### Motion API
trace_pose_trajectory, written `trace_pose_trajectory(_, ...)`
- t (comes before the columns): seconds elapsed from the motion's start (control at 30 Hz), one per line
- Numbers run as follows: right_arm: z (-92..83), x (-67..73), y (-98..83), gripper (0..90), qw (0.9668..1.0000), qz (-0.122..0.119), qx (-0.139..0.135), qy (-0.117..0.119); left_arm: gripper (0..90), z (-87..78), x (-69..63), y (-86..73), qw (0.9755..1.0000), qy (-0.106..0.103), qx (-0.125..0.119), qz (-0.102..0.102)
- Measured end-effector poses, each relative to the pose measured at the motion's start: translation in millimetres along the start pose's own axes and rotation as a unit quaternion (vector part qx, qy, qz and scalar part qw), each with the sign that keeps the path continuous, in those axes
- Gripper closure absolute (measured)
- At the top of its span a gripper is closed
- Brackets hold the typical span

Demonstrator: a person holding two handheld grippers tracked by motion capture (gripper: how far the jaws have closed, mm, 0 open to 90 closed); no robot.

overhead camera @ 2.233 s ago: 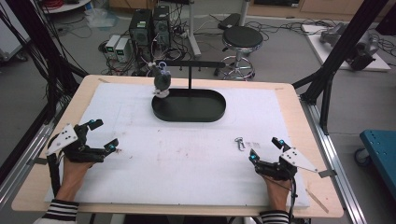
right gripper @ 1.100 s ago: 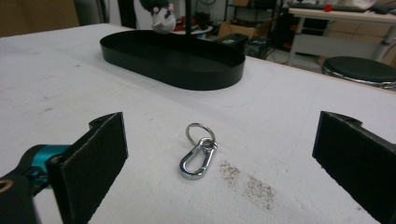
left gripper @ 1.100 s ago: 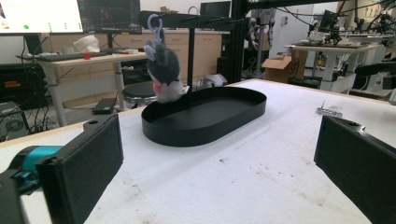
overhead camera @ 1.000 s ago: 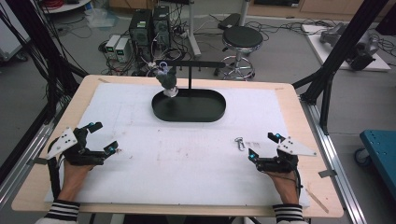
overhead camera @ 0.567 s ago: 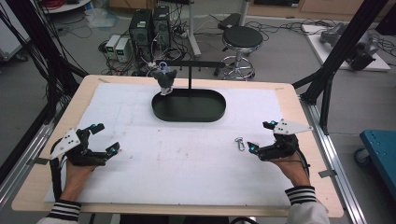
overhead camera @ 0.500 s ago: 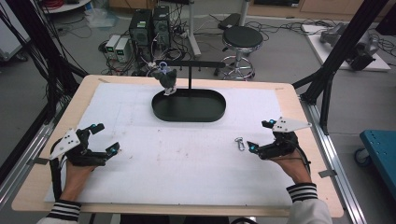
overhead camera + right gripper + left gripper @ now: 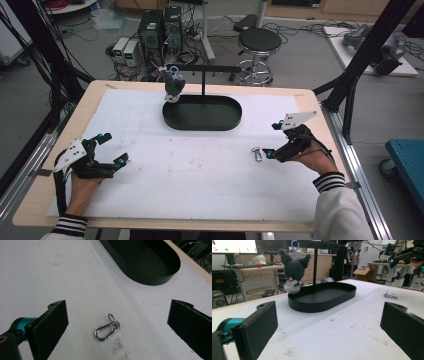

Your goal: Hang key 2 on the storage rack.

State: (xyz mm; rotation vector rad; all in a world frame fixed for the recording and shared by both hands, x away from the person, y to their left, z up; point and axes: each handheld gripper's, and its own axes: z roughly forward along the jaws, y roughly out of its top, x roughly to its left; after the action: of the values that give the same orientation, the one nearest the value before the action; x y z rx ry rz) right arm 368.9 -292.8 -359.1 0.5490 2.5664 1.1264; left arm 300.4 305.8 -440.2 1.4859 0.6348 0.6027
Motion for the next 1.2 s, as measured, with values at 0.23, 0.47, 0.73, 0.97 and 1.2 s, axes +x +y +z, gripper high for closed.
trace_pose_trajectory(0.23, 13.4, -11.5, 6.0, 2.6, 0.9983, -0.02, 0.049, 0.025, 1.7, -0.5, -0.3, -1.3, 1.0, -0.001, -0.005, 0.002)
trace_pose_trajectory(0.47, 24.7, -16.3, 6.8, 2.6, 0.9968, -0.029, 0.065, 0.036, 1.7, -0.1, -1.2, -4.2, 1.0, 0.001, -0.003, 0.001)
trace_pose_trajectory(0.73, 38.8, -19.0, 2.1, 3.1, 0.9938, -0.034, 0.098, 0.042, 1.7, -0.6, -1.3, -8.1, 1.0, 0.003, -0.005, -0.004)
trace_pose_trajectory(0.97, 46.8, -20.3, -0.1, 7.6, 0.9914, -0.039, 0.112, 0.056, 1.7, 0.0, -2.2, -10.5, 1.0, 0.004, 0.0, -0.003)
trace_pose_trajectory(1.2, 54.2, -21.2, -2.1, 19.2, 0.9887, -0.047, 0.123, 0.072, 1.7, 0.3, -2.8, -11.2, 1.0, 0.003, 0.002, -0.005)
